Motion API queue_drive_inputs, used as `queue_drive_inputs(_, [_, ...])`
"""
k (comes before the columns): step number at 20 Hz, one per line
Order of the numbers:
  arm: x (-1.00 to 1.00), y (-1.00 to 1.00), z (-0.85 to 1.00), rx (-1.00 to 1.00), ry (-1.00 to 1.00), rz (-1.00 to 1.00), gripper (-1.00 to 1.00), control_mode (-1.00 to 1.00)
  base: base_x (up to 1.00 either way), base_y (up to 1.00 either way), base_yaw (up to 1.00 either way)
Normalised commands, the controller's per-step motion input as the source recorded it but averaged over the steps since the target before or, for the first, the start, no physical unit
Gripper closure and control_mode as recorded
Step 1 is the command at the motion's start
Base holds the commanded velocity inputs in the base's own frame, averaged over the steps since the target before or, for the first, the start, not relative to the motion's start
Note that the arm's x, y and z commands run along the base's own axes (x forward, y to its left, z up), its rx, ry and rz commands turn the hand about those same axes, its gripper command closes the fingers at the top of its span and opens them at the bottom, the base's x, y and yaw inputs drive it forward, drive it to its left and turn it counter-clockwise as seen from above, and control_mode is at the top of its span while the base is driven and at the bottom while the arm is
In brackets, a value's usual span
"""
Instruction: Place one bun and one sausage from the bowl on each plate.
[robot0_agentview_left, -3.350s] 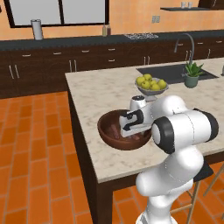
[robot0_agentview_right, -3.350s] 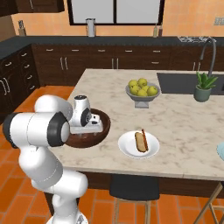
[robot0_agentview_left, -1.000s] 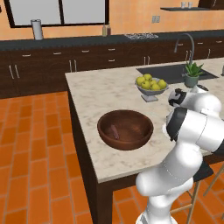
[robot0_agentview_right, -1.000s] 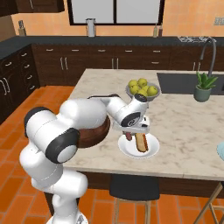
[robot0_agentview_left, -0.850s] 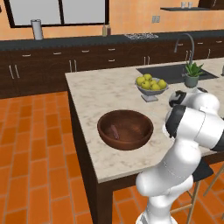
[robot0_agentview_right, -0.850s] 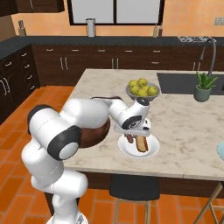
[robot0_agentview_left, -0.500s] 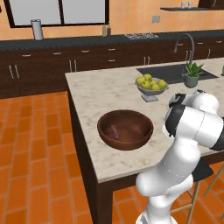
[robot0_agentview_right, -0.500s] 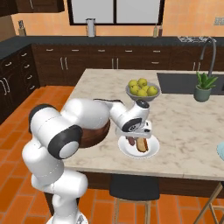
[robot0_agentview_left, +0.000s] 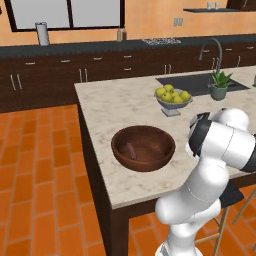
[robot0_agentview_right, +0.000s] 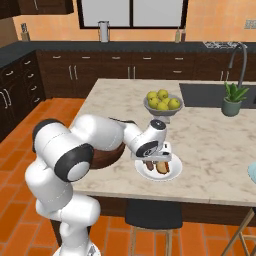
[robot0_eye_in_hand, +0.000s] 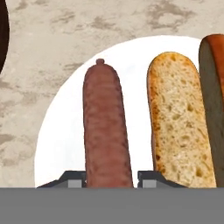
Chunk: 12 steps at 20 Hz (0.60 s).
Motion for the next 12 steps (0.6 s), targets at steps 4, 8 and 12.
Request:
queue_drive_inputs(4, [0.0,0.0,0.0,0.0,-0.01,0.0,-1.0,-1.0,0.0,0.0,0.0])
queue_drive_inputs(8, [0.0,0.0,0.0,0.0,-0.01,0.0,-1.0,-1.0,0.0,0.0,0.0])
queue_drive_inputs(12, [-0.05,0.0,0.47,-0.01,-0.03,0.0,-1.0,-1.0,0.0,0.0,0.0])
